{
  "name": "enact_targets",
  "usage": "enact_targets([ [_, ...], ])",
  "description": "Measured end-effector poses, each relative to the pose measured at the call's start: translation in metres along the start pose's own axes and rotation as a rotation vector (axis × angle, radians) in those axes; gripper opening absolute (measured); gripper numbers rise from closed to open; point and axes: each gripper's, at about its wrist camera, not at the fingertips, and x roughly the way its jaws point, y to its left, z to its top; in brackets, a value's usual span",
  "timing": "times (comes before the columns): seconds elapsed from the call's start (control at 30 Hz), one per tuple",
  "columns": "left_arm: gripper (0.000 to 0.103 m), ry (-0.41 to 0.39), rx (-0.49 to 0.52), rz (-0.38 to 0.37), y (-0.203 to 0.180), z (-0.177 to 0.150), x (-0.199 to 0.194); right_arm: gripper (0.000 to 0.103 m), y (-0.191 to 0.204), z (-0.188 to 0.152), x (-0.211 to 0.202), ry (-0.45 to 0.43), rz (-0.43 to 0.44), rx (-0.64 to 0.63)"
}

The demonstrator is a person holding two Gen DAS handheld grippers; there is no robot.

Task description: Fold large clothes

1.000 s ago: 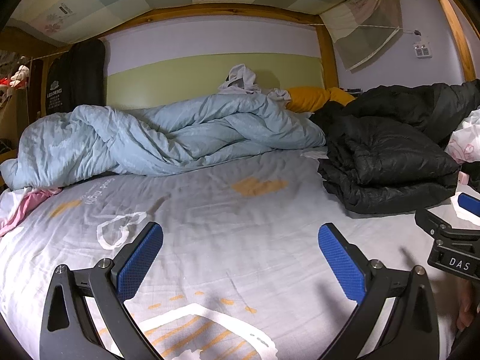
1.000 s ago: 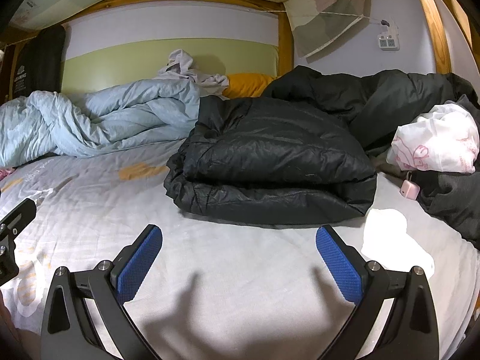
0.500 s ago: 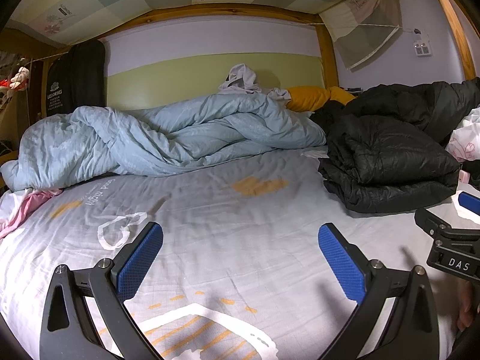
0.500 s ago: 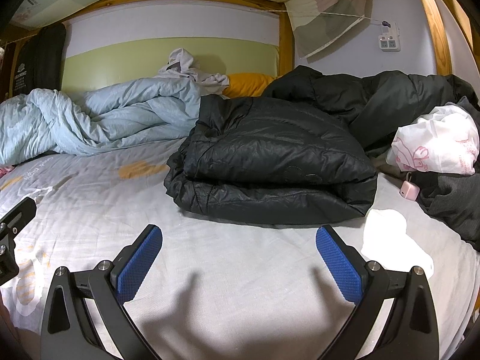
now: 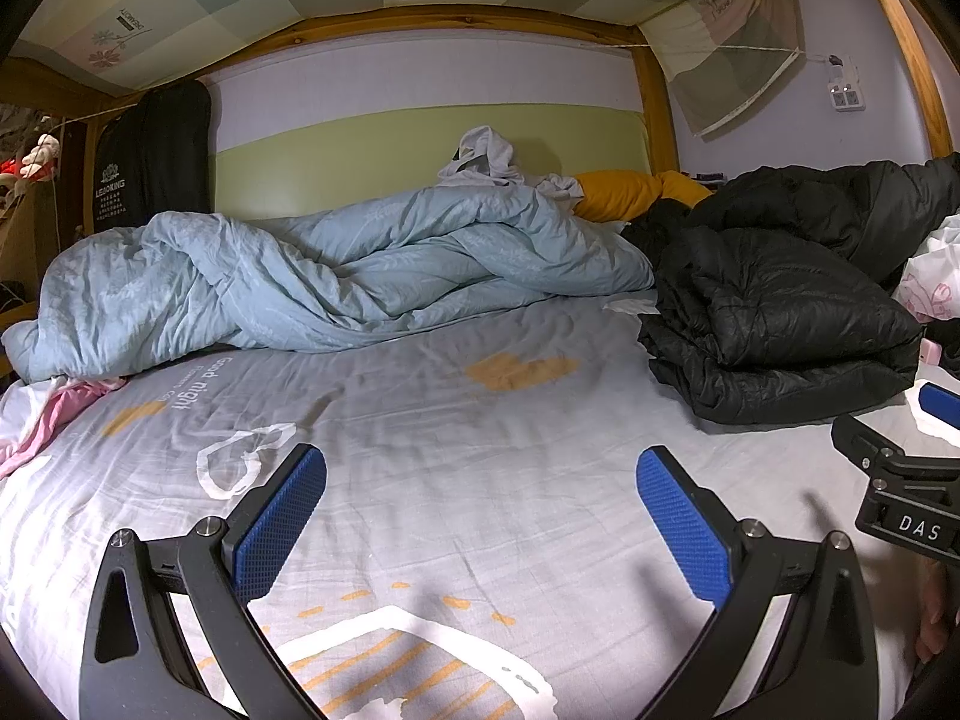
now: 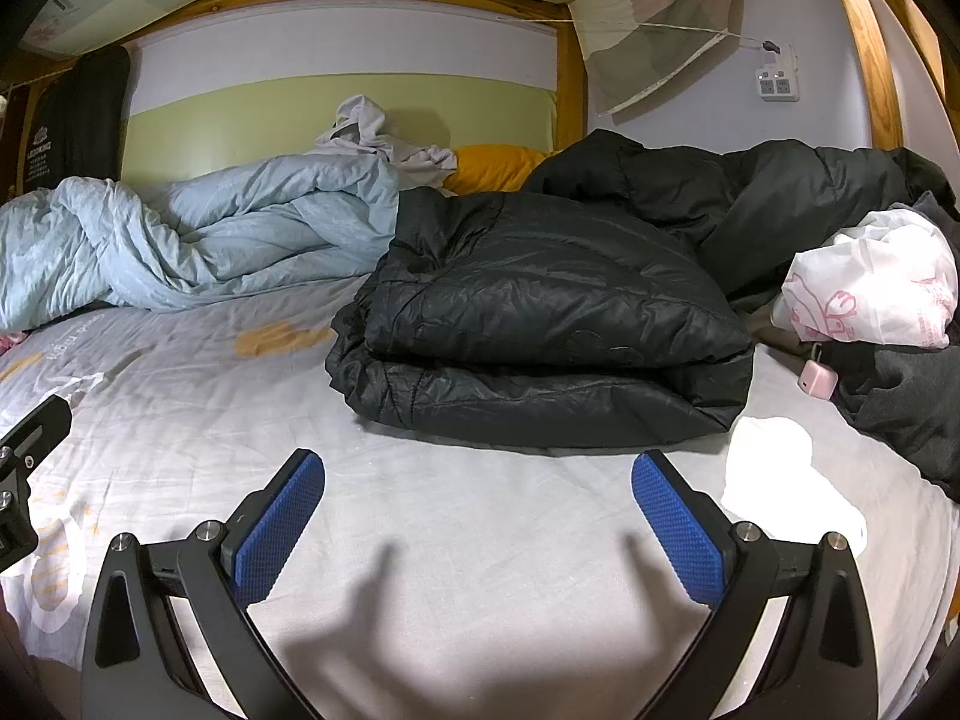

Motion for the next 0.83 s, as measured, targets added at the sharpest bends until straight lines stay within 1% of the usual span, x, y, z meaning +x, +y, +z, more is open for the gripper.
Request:
enact_targets([
  [0.83, 0.103, 0.002, 0.003, -0.003, 0.0021, -0.0002, -0.0003, 0.103, 0.0001, 0.0004, 0.001, 0.003, 0.0, -0.001],
])
